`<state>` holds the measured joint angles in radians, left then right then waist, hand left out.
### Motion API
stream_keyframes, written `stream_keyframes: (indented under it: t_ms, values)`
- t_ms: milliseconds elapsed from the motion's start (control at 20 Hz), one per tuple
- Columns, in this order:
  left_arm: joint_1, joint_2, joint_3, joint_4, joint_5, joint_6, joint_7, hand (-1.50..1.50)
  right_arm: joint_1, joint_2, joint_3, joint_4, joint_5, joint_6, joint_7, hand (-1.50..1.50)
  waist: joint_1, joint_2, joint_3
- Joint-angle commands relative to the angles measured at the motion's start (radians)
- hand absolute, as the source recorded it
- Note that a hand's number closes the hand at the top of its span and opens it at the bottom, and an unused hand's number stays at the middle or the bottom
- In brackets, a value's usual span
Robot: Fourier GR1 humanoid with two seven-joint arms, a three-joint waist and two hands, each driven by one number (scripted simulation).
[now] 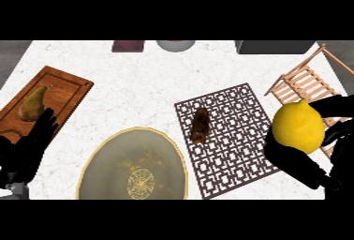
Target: Pick the lemon from the placemat and place it in the tiered shelf
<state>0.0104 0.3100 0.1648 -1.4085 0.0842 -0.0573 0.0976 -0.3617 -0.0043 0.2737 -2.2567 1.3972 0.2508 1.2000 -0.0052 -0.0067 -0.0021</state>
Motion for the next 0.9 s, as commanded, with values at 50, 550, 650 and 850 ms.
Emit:
stream_keyframes:
  t_ms: [50, 550, 650, 850]
  values:
    - [0.037, -0.008, -0.008, -0.044, -0.007, -0.003, -0.013, 0.0, -0.165, 0.004, -0.054, -0.089, 0.048, 0.217, 0.223, 1.5, 0.005, -0.003, 0.0]
    - [0.01, 0.007, 0.016, 0.005, 0.009, -0.021, 0.002, 0.0, -0.323, -0.007, -0.227, 0.003, 0.208, 0.397, 0.066, 1.5, -0.013, -0.005, -0.002]
    - [0.036, -0.011, 0.006, -0.025, 0.002, -0.012, -0.019, 0.0, -0.372, -0.001, -0.263, 0.014, 0.234, 0.451, 0.04, 1.5, -0.004, -0.007, -0.001]
    - [0.006, -0.018, 0.001, -0.012, -0.018, 0.018, 0.014, 0.0, -0.494, -0.006, -0.369, 0.072, 0.255, 0.537, -0.04, 1.5, -0.006, -0.002, -0.001]
